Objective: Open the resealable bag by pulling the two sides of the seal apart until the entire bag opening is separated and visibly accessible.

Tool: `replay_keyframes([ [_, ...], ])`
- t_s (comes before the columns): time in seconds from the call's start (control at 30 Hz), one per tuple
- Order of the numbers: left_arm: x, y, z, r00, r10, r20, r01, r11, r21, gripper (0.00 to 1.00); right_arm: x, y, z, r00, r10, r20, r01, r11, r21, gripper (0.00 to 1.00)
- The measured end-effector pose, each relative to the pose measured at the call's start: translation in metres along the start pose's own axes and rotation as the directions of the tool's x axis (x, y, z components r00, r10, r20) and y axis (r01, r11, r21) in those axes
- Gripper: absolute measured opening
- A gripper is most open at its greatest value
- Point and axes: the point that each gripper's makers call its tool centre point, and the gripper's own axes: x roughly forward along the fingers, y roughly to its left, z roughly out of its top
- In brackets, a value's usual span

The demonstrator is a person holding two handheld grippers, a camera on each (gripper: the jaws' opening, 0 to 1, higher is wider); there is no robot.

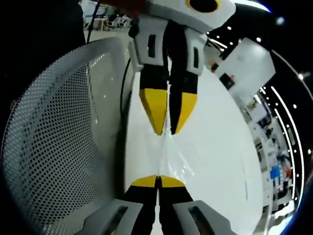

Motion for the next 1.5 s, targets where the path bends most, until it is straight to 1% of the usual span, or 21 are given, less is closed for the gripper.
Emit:
replay_keyframes([
  [0.03, 0.001, 0.0, -0.001, 1.0, 0.0, -0.004, 0.0, 1.0, -0.002, 0.06, 0.0, -0.005, -0.002, 1.0, -0.026, -0.014, 0.025, 0.999, -0.031, 0.0],
  [0.13, 0.003, 0.001, -0.005, 1.0, 0.005, -0.012, -0.005, 1.0, -0.031, 0.05, -0.001, -0.009, -0.003, 0.999, -0.043, -0.023, 0.042, 0.998, -0.043, 0.0],
  [0.17, 0.003, 0.001, -0.007, 1.0, 0.003, -0.027, -0.006, 0.996, -0.088, 0.04, -0.002, -0.015, -0.004, 0.997, -0.065, -0.033, 0.063, 0.995, -0.074, 0.0],
  [0.2, -0.002, 0.006, 0.001, 1.0, 0.009, 0.009, -0.008, 0.983, -0.182, 0.03, -0.001, -0.016, -0.006, 0.996, -0.07, -0.055, 0.063, 0.991, -0.117, 0.0],
  [0.23, -0.007, 0.02, 0.004, 0.999, 0.041, -0.016, -0.044, 0.981, -0.189, 0.03, 0.0, -0.017, -0.005, 0.996, -0.068, -0.06, 0.059, 0.987, -0.149, 0.0],
  [0.27, -0.005, 0.03, 0.008, 0.998, 0.05, -0.026, -0.054, 0.975, -0.213, 0.03, 0.001, -0.017, 0.0, 0.995, -0.068, -0.068, 0.053, 0.977, -0.205, 0.0],
  [0.3, 0.009, 0.034, 0.011, 0.998, 0.025, -0.051, -0.035, 0.975, -0.22, 0.03, 0.001, -0.018, 0.004, 0.996, -0.065, -0.061, 0.049, 0.973, -0.227, 0.0],
  [0.33, 0.013, 0.033, 0.012, 0.998, 0.014, -0.054, -0.026, 0.976, -0.218, 0.02, 0.001, -0.018, 0.006, 0.996, -0.064, -0.058, 0.049, 0.971, -0.235, 0.0],
  [0.43, 0.019, 0.027, 0.012, 0.998, -0.023, -0.063, 0.008, 0.974, -0.225, 0.03, 0.0, -0.019, 0.007, 0.996, -0.066, -0.055, 0.051, 0.969, -0.242, 0.0],
  [0.47, 0.021, 0.021, 0.012, 0.997, -0.051, -0.066, 0.035, 0.972, -0.231, 0.02, 0.0, -0.019, 0.008, 0.996, -0.066, -0.054, 0.05, 0.968, -0.245, 0.0],
  [0.6, 0.024, 0.021, 0.007, 0.995, -0.046, -0.09, 0.024, 0.973, -0.23, 0.0, -0.001, -0.017, 0.008, 0.997, -0.063, -0.054, 0.047, 0.964, -0.263, 0.0],
  [0.67, 0.024, 0.022, 0.007, 0.995, -0.052, -0.086, 0.03, 0.97, -0.24, 0.0, -0.001, -0.017, 0.009, 0.997, -0.063, -0.05, 0.048, 0.964, -0.26, 0.0],
  [0.8, 0.019, 0.026, 0.019, 0.998, -0.055, -0.026, 0.045, 0.951, -0.305, 0.01, -0.001, -0.018, 0.01, 0.997, -0.067, -0.047, 0.052, 0.964, -0.26, 0.0],
  [0.9, 0.018, 0.025, 0.02, 0.997, -0.066, -0.032, 0.054, 0.952, -0.302, 0.01, -0.001, -0.02, 0.012, 0.997, -0.072, -0.042, 0.058, 0.963, -0.263, 0.0],
  [1.03, 0.02, 0.018, 0.014, 0.994, -0.099, -0.056, 0.078, 0.95, -0.303, 0.01, -0.002, -0.022, 0.015, 0.996, -0.078, -0.032, 0.066, 0.961, -0.269, 0.0],
  [1.17, 0.02, 0.018, 0.011, 0.992, -0.101, -0.076, 0.074, 0.95, -0.303, 0.01, -0.003, -0.021, 0.017, 0.997, -0.074, -0.026, 0.064, 0.958, -0.278, 0.0],
  [1.23, 0.019, 0.019, 0.006, 0.99, -0.097, -0.104, 0.063, 0.955, -0.291, 0.01, -0.003, -0.02, 0.019, 0.997, -0.08, -0.014, 0.073, 0.957, -0.279, 0.0],
  [1.3, 0.018, 0.02, -0.001, 0.984, -0.097, -0.148, 0.054, 0.961, -0.27, 0.01, -0.004, -0.02, 0.021, 0.996, -0.086, -0.002, 0.082, 0.957, -0.278, 0.0],
  [1.33, 0.018, 0.021, -0.003, 0.983, -0.091, -0.162, 0.048, 0.967, -0.251, 0.01, -0.004, -0.02, 0.022, 0.996, -0.089, 0.004, 0.086, 0.958, -0.275, 0.0],
  [1.37, 0.019, 0.021, -0.004, 0.982, -0.09, -0.165, 0.047, 0.967, -0.25, 0.0, -0.005, -0.019, 0.023, 0.996, -0.09, 0.006, 0.088, 0.957, -0.275, 0.0],
  [1.5, 0.02, 0.017, -0.01, 0.976, -0.126, -0.179, 0.067, 0.949, -0.307, 0.0, -0.005, -0.019, 0.024, 0.996, -0.091, 0.011, 0.09, 0.956, -0.279, 0.0],
])
